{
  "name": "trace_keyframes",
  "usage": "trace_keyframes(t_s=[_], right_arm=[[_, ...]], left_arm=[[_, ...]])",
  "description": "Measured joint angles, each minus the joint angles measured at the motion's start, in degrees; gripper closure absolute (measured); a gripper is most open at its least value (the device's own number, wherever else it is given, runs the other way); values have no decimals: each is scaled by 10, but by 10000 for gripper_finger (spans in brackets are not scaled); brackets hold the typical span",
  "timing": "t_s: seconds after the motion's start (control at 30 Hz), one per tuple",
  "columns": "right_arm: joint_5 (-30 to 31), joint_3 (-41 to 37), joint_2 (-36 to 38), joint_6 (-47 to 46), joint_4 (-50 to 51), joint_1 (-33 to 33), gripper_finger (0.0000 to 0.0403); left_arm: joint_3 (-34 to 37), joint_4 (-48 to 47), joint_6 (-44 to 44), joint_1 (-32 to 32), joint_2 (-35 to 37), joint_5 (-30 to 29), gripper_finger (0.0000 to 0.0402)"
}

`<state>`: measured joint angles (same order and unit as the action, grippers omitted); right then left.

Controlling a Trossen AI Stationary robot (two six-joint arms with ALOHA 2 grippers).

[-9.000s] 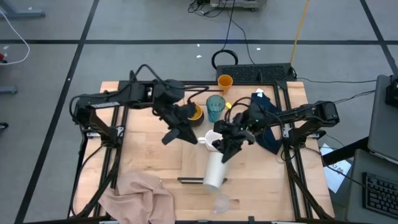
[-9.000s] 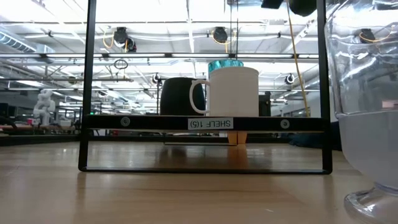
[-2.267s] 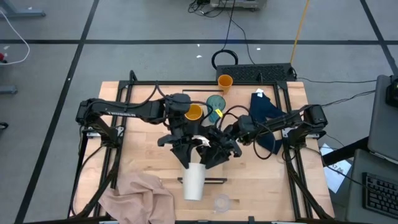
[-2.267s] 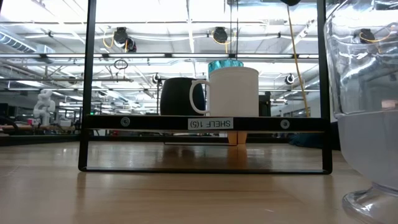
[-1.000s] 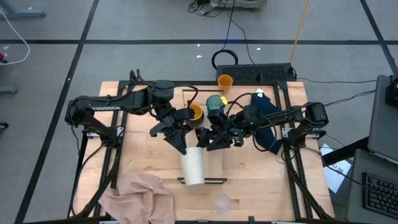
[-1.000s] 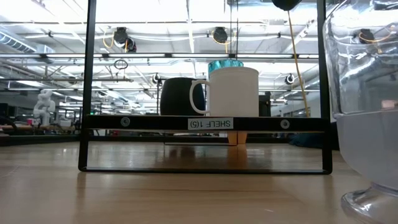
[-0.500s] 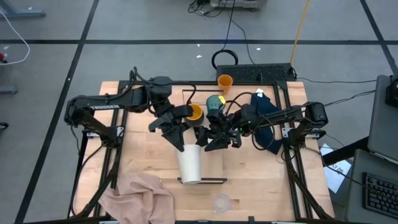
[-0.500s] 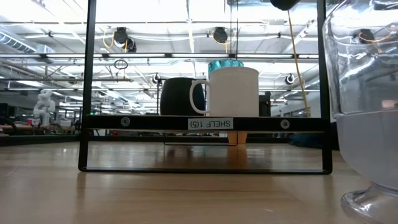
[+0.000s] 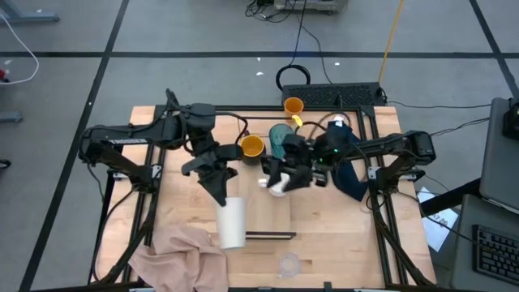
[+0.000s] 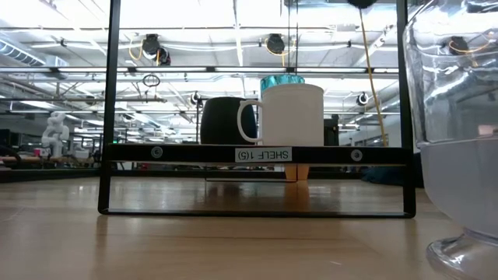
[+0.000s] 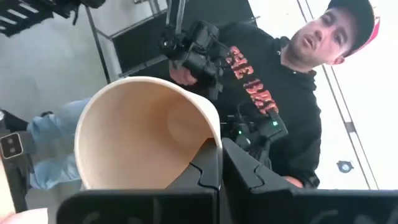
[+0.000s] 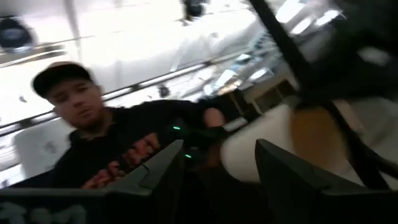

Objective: Stack small to large cups/mugs on shelf
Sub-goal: Put the white cup on the shelf

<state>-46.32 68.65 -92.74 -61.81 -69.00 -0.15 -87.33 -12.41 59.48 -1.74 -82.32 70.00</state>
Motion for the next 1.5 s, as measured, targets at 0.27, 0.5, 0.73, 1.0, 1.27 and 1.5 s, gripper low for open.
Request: trace_keyframes(t_s=[0.27, 0.5, 0.73, 1.0, 1.27, 1.5], right_arm=[[-6, -55, 52, 43, 97, -34, 216], [-4, -125, 135, 12, 95, -77, 216], [25, -220, 237, 14, 120, -125, 216], [96, -322, 339, 8, 124, -155, 216], [127, -354, 380, -4, 127, -159, 216], [133, -354, 380, -5, 131, -159, 216]], left_arm=[[-1, -169, -188, -43, 0, -141, 401], [-1, -491, -391, -73, -1, -383, 401], [-1, -411, -385, -54, 11, -530, 401], [-1, -428, -402, -8, 1, -597, 401], [-1, -437, -431, 39, -29, -690, 401], [0, -460, -469, 57, -58, -685, 401]])
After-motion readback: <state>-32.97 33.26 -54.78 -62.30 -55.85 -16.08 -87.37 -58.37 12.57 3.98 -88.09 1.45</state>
